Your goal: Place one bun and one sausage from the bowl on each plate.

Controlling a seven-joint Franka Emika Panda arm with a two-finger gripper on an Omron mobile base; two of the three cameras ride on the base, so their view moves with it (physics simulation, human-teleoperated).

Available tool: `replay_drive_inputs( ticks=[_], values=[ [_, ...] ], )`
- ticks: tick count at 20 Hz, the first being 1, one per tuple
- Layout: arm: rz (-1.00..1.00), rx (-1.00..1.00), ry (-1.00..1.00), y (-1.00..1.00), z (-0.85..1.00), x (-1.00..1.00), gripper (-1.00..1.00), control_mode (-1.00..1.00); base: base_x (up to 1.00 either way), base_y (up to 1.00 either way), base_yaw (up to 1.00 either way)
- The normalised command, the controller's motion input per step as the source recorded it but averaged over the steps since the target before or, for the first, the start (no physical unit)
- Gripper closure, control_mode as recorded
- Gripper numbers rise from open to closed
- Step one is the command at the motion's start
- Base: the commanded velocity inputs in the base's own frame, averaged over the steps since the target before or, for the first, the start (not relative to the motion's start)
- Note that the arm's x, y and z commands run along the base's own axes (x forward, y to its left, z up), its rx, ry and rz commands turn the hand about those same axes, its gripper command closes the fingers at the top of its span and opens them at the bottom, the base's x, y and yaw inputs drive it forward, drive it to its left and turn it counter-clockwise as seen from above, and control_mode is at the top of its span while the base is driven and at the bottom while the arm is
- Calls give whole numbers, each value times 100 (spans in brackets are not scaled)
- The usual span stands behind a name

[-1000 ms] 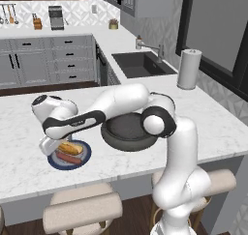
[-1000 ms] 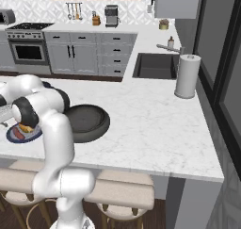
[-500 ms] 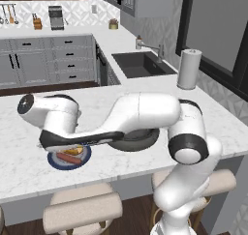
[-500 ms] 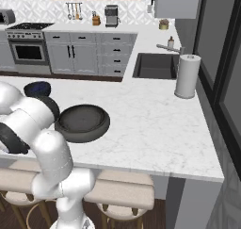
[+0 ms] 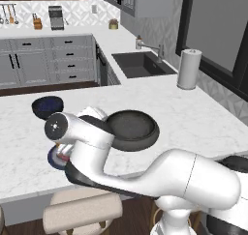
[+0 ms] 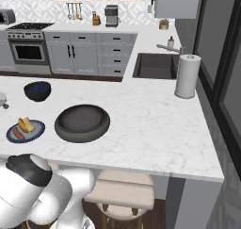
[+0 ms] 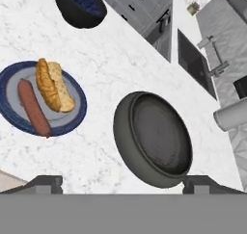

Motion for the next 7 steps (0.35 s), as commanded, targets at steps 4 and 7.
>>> replay_drive_inputs(
  ticks=[4, 7],
  values=[
    [0, 28, -12, -51, -19, -31, -100, -100, 0, 0, 0],
    [-2, 44, -35, -100, -100, -53, -100, -100, 0, 0, 0]
  ],
)
